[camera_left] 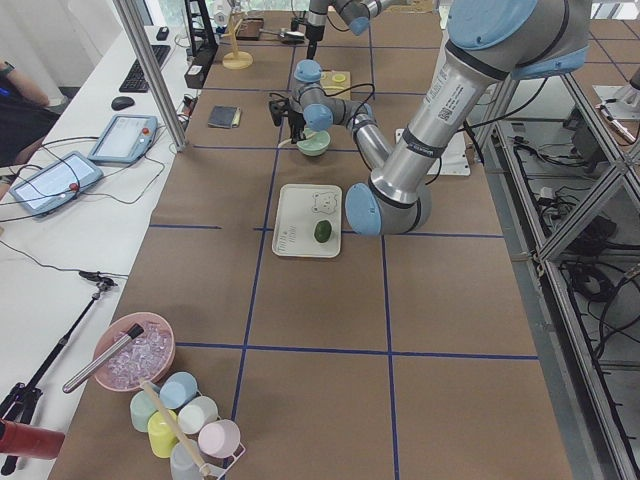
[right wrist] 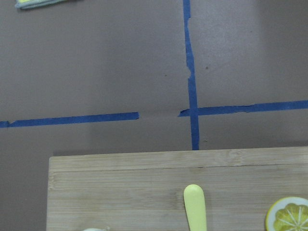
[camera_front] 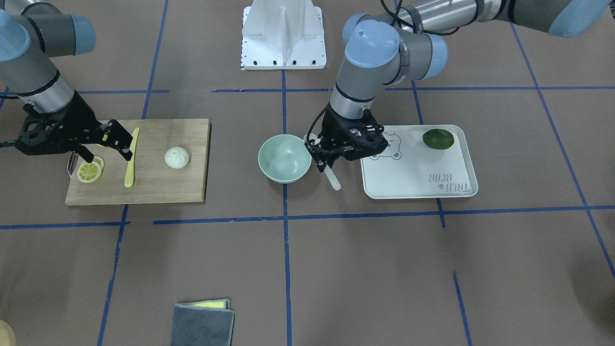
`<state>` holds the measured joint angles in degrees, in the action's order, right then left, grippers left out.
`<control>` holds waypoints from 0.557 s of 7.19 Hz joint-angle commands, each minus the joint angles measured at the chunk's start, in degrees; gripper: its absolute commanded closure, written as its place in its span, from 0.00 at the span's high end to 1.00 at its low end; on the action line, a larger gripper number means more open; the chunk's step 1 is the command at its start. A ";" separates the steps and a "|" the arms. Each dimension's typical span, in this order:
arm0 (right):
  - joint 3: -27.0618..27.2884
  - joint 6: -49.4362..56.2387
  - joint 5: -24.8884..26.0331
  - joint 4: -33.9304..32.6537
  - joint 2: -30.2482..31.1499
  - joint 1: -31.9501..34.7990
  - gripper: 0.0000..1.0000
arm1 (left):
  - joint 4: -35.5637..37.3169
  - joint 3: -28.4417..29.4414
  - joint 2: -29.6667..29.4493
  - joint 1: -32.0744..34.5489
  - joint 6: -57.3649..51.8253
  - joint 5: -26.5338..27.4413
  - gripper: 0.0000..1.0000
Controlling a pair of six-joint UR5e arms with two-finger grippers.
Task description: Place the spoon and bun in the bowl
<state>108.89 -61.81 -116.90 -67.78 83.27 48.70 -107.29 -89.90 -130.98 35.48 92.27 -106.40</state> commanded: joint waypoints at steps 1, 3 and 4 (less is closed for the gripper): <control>0.10 -0.94 0.97 0.02 -1.44 -2.02 1.00 | -4.86 4.20 -1.91 -2.16 2.12 0.14 0.00; 0.01 -3.32 2.56 -0.51 -3.46 -3.87 1.00 | -4.95 4.03 -2.00 -2.87 1.78 0.14 0.21; -0.08 -3.32 2.64 -0.60 -3.64 -4.57 1.00 | -4.86 3.86 -1.92 -2.88 1.43 0.14 0.99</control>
<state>108.90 -64.82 -114.55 -68.20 80.12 44.97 -112.12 -85.93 -132.92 32.77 94.01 -106.26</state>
